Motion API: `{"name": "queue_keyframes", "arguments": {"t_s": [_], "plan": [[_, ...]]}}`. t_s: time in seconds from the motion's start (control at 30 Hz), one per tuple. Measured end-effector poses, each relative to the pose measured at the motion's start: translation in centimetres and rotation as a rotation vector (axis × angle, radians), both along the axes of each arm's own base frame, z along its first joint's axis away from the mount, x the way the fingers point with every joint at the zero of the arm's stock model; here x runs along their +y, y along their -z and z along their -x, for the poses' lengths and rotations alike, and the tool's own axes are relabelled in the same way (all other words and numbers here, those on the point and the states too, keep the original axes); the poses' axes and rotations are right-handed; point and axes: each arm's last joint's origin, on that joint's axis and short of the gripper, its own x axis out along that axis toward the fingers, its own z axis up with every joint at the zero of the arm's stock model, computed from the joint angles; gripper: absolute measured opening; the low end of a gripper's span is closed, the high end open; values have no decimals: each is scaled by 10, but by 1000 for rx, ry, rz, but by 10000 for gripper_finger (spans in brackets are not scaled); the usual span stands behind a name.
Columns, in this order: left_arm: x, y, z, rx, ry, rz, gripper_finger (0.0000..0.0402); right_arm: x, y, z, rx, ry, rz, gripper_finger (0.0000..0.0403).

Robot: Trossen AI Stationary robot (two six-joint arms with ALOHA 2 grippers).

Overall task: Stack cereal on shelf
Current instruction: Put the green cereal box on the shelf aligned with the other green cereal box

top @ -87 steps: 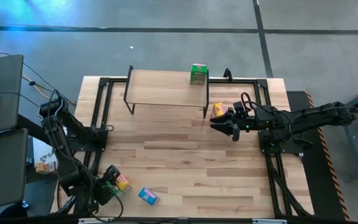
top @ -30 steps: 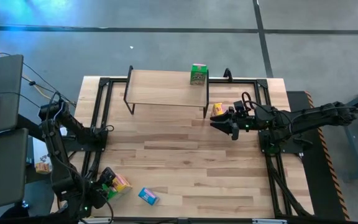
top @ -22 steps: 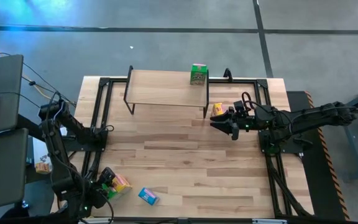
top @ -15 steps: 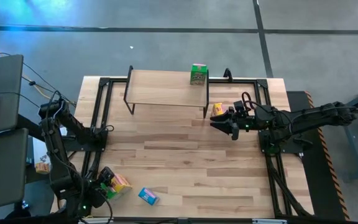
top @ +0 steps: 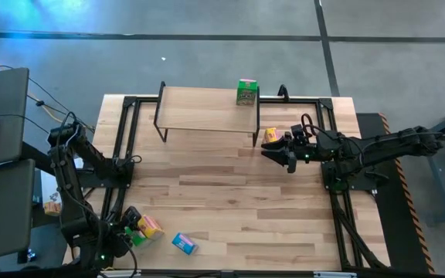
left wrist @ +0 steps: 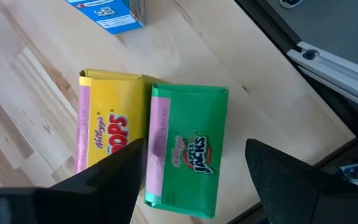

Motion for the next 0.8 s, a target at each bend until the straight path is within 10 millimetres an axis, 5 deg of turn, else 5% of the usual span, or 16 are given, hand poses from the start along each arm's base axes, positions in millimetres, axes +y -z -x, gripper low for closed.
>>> {"name": "queue_keyframes", "arguments": {"t_s": [0.8], "plan": [[-6, 6, 3, 2, 4, -13, 266, 0, 0, 0, 0, 11, 0, 197]]}}
